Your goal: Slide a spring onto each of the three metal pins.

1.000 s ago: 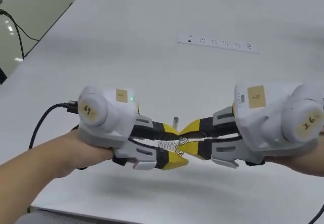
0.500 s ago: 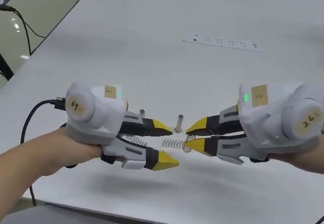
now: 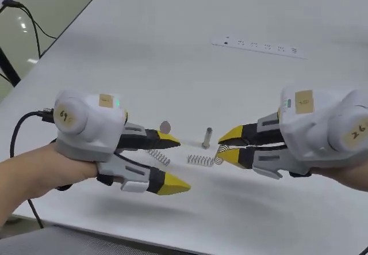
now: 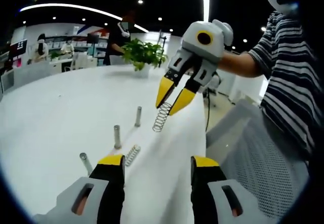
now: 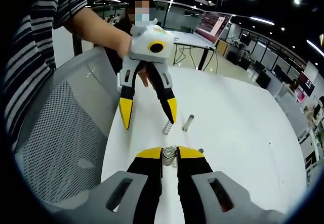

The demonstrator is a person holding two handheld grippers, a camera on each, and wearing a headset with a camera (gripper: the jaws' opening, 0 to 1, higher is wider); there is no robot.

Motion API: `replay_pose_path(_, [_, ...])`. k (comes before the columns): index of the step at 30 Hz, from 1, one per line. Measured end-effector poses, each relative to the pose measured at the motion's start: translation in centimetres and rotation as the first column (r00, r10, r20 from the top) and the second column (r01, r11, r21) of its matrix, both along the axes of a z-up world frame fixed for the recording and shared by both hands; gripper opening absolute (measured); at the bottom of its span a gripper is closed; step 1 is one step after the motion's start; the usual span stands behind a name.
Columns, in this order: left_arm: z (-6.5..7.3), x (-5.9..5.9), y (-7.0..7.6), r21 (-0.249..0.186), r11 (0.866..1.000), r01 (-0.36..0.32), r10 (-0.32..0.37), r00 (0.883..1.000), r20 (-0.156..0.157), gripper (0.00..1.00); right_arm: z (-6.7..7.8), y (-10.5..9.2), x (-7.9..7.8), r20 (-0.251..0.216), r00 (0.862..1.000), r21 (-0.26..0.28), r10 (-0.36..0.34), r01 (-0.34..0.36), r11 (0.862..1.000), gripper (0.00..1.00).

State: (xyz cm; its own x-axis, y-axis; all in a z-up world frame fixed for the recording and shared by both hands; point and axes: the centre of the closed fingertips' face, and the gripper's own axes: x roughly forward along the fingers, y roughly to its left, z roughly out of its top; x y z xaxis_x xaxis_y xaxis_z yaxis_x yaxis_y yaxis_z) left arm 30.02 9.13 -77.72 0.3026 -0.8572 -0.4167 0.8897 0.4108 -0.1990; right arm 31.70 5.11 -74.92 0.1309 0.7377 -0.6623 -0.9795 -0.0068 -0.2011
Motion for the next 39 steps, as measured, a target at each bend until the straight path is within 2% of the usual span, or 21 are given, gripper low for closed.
replay_pose_path(2, [-0.1,0.1,0.6,0.009,1.0,-0.015,0.015,1.0,0.006,0.48,-0.1,-0.2,0.2,0.001,1.0,-0.001,-0.007,0.007,1.0,0.07])
replay_pose_path(5, [0.0,0.3,1.5,0.001,0.999,-0.046,0.046,0.999,-0.002,0.52,-0.2,-0.4,0.5,0.002,1.0,-0.002,-0.021,0.021,1.0,0.07])
replay_pose_path(7, [-0.3,0.3,2.3,0.013,0.998,-0.06,0.06,0.998,-0.006,0.52,-0.2,-0.6,0.6,0.004,1.0,0.0,-0.029,0.029,1.0,0.07])
replay_pose_path(9, [-0.4,0.3,2.7,0.025,0.997,-0.069,0.069,0.998,0.005,0.54,-0.2,-0.6,0.6,0.002,0.999,0.001,-0.033,0.033,0.999,0.07])
replay_pose_path(15, [-0.8,0.7,4.3,0.034,0.991,-0.127,0.126,0.992,0.009,0.67,-0.3,-0.8,0.7,0.001,0.999,0.004,-0.045,0.045,0.999,0.07])
replay_pose_path(18, [-0.9,1.0,5.0,0.037,0.987,-0.156,0.155,0.988,0.018,0.75,-0.5,-1.0,0.8,0.0,0.998,0.002,-0.056,0.056,0.998,0.07])
replay_pose_path(20, [-0.7,1.3,5.5,0.028,0.984,-0.175,0.174,0.984,0.035,0.82,-0.6,-1.2,0.9,0.004,0.998,0.001,-0.06,0.06,0.998,0.07])
replay_pose_path(22, [-0.7,1.6,6.0,0.028,0.98,-0.198,0.197,0.98,0.034,0.87,-0.6,-1.3,1.0,0.007,0.998,0.002,-0.067,0.067,0.998,0.07])
replay_pose_path(24, [-0.6,1.9,6.4,0.025,0.976,-0.215,0.213,0.976,0.05,0.9,-0.6,-1.5,1.2,0.009,0.997,0.0,-0.076,0.076,0.997,0.07])
replay_pose_path(28, [-0.4,2.5,7.0,0.016,0.97,-0.244,0.243,0.968,0.061,0.98,-0.8,-1.7,1.4,0.01,0.996,-0.006,-0.086,0.086,0.996,0.07])
replay_pose_path(35, [-0.1,2.9,7.4,0.003,0.964,-0.267,0.266,0.962,0.067,0.98,-0.8,-2.2,1.9,0.006,0.994,-0.012,-0.109,0.109,0.994,0.07])
replay_pose_path(39, [-0.2,3.1,7.7,-0.001,0.96,-0.282,0.281,0.957,0.068,0.98,-0.8,-2.8,2.4,-0.03,0.989,-0.007,-0.144,0.143,0.99,0.07])
